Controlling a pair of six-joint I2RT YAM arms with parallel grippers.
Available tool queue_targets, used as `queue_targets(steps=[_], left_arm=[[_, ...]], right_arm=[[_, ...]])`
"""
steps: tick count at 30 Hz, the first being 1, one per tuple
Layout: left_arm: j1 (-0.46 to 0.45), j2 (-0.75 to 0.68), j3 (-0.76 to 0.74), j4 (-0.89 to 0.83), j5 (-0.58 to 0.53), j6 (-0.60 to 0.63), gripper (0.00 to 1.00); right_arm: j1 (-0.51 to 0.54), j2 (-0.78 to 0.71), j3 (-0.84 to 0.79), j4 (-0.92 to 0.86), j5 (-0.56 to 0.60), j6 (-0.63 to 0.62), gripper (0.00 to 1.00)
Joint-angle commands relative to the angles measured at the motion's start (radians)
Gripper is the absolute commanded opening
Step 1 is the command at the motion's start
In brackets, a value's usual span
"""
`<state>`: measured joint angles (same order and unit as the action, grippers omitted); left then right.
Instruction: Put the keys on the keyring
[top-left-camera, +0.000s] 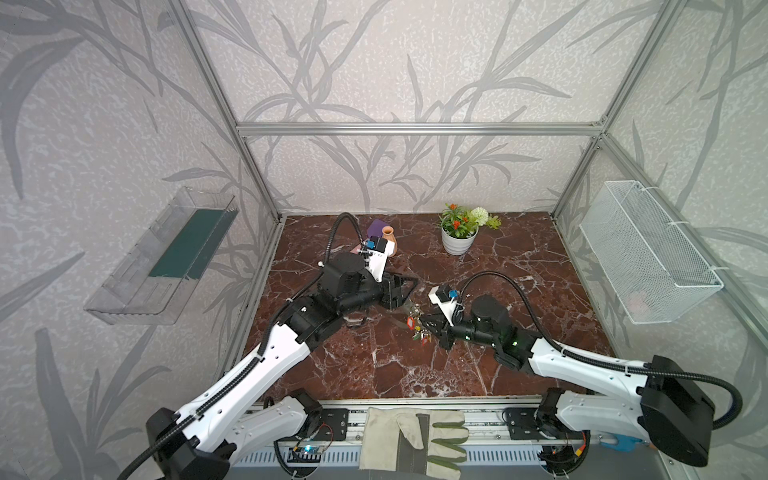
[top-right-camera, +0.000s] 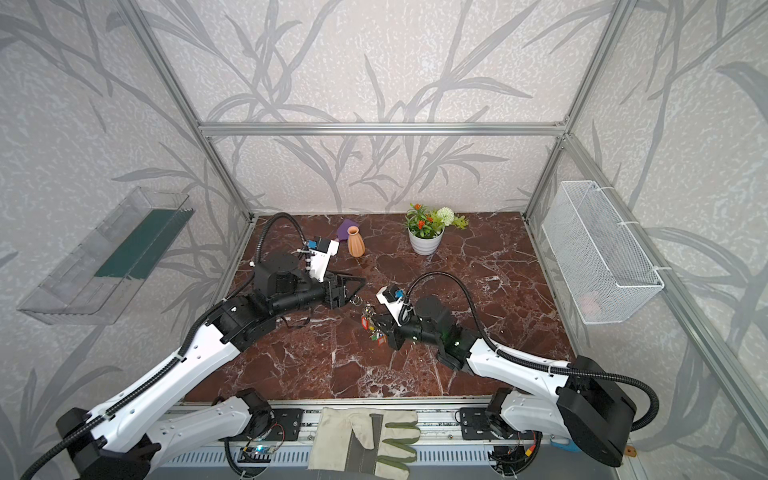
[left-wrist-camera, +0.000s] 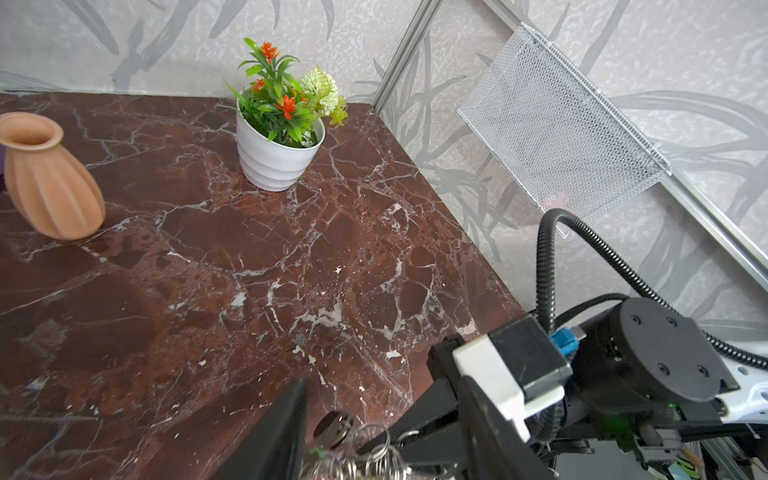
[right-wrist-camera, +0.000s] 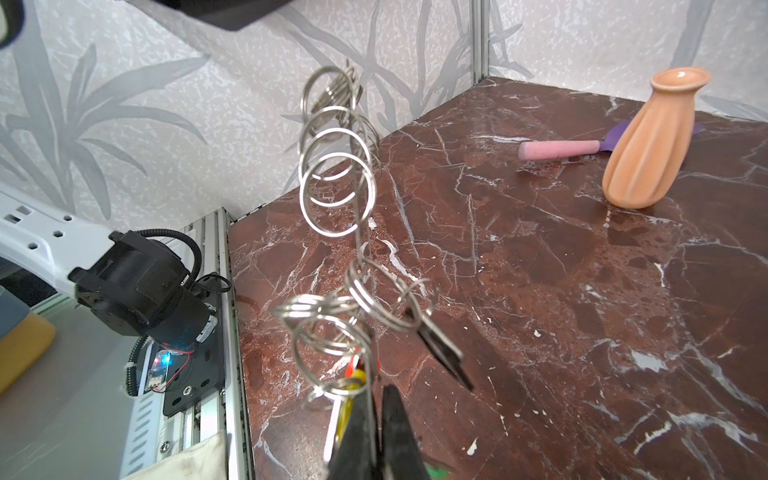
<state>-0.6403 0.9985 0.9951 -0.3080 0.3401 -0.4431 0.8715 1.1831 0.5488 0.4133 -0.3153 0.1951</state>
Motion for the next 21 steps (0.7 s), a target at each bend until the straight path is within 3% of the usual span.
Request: queue_targets(steps=[1,6,11,14,19,21], left_arm=[[0.007,-0.059,-0.033,-0.095,-0.033,0.062,0.54],[0.022,-0.125,-0.092,-0.185,-0.162,0.017,0.54],[0.145,-0.198,-0.222,-0.112,-0.063,-0.128,0.63],[0.217,-0.228,-0.334,0.078,0.086,-0.233,0.73],[0.257,-0.169,-0.549,0.684,0.311,-0.419,0.75],[0.257,-0.139,-0.588,0.818,0.324,-0.439,0.75]], right_arm=[[-0.006,-0.013,0.025,0.071,-0.02,0.025,0.0],[-0.088,-0.014,0.013,0.113,-0.113,0.126,0.0],[-0.165,-0.013,-0.009,0.188,-0.192,0.231,0.0],[-0.203,-0.01,-0.021,0.24,-0.236,0.291,0.0],[-0.268,-0.004,-0.042,0.353,-0.299,0.397,0.0],[-0.289,-0.001,-0.051,0.385,-0.318,0.432,0.0]])
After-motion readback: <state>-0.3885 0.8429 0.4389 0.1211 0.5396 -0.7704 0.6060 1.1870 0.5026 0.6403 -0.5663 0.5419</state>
